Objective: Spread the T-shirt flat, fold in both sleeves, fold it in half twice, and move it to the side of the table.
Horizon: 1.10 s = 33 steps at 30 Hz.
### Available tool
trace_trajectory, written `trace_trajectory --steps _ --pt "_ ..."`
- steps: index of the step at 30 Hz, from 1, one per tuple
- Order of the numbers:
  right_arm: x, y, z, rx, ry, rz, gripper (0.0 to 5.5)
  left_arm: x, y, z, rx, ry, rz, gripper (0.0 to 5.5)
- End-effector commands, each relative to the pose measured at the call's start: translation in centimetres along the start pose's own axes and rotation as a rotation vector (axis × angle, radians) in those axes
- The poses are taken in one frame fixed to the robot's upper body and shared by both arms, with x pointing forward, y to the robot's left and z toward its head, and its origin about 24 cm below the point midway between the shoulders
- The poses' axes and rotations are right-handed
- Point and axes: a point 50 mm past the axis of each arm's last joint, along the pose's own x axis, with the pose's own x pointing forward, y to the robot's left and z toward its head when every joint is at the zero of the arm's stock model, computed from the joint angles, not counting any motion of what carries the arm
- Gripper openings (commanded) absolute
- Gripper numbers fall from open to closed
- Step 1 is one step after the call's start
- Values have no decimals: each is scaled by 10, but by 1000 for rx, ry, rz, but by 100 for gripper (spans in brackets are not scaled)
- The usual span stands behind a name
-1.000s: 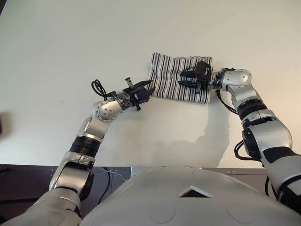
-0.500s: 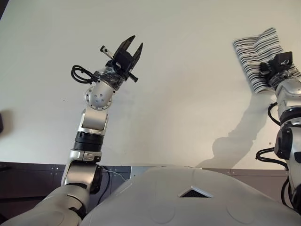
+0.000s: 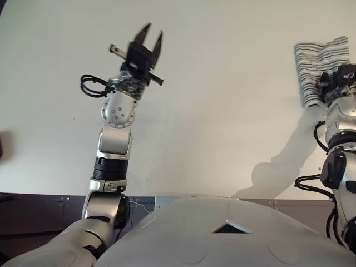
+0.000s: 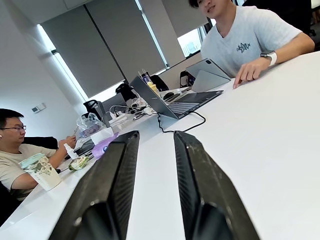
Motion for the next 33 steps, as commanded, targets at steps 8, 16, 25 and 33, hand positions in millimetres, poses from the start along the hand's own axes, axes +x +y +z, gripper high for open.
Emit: trace_trajectory --steps 8,16,25,33 --pt "-62 147 30 165 -318 251 137 -34 -45 -37 -324 280 282 127" --pt "-62 155 18 149 -229 259 137 -34 -64 -54 -361 342 328 127" --pt "-49 163 25 123 -261 283 137 -17 -65 -58 -342 324 308 127" --pt "-34 162 32 146 -269 275 137 -7 -65 -60 -348 308 298 127"
